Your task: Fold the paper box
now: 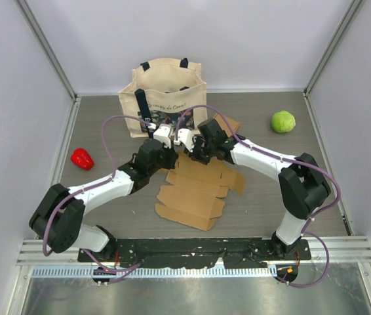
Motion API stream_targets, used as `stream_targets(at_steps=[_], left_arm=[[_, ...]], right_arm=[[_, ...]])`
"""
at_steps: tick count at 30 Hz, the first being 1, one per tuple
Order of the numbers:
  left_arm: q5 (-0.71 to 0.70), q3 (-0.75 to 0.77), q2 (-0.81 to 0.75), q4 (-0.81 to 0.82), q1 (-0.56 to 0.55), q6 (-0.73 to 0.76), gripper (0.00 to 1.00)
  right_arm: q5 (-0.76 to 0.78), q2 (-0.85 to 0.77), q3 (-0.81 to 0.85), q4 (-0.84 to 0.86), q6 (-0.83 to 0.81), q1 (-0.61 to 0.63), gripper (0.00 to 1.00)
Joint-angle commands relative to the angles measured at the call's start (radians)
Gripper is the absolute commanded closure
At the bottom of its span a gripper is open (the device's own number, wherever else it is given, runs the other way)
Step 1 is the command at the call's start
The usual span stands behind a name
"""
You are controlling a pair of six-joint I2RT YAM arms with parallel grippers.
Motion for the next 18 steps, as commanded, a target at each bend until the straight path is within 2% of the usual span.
stream_targets(at_steps=[1, 2, 4, 5, 7, 8, 9, 11, 14, 18], left_arm=[[-0.06, 0.012, 0.039, 0.064, -0.009, 0.04, 0.95], [-0.076, -0.008, 0.033, 0.093, -0.012, 0.038, 0.97], [-0.121, -0.069, 0.004, 0.178, -0.017, 0.029, 1.0], [-0.126, -0.085, -0.007, 0.201, -0.017, 0.028, 1.0], [-0.153, -0.114, -0.025, 0.253, -0.029, 0.026, 1.0], [-0.167, -0.119, -0.032, 0.259, -0.035, 0.029, 1.0], [-0.19, -0.117, -0.036, 0.261, -0.052, 0.032, 1.0], [-0.265, -0.122, -0.056, 0.267, -0.069, 0.032, 1.0], [-0.336, -0.146, -0.076, 0.311, -0.095, 0.012, 1.0], [-0.435, -0.206, -0.084, 0.393, -0.127, 0.0, 1.0]], right_arm=[[0.063, -0.07, -0.001, 0.084, 0.095, 0.003, 0.74], [0.089, -0.083, -0.011, 0.111, 0.173, -0.003, 0.56], [0.129, -0.099, -0.02, 0.127, 0.262, -0.009, 0.43], [0.186, -0.122, -0.018, 0.118, 0.303, -0.009, 0.16], [0.261, -0.155, -0.005, 0.075, 0.45, -0.009, 0.16], [0.4, -0.17, 0.033, -0.007, 0.521, -0.011, 0.16], [0.466, -0.194, 0.064, -0.068, 0.661, -0.009, 0.16], [0.591, -0.218, 0.153, -0.266, 0.825, -0.009, 0.16], [0.576, -0.317, 0.091, -0.26, 1.073, -0.009, 0.13], [0.411, -0.443, -0.076, -0.119, 1.577, -0.015, 0.13]])
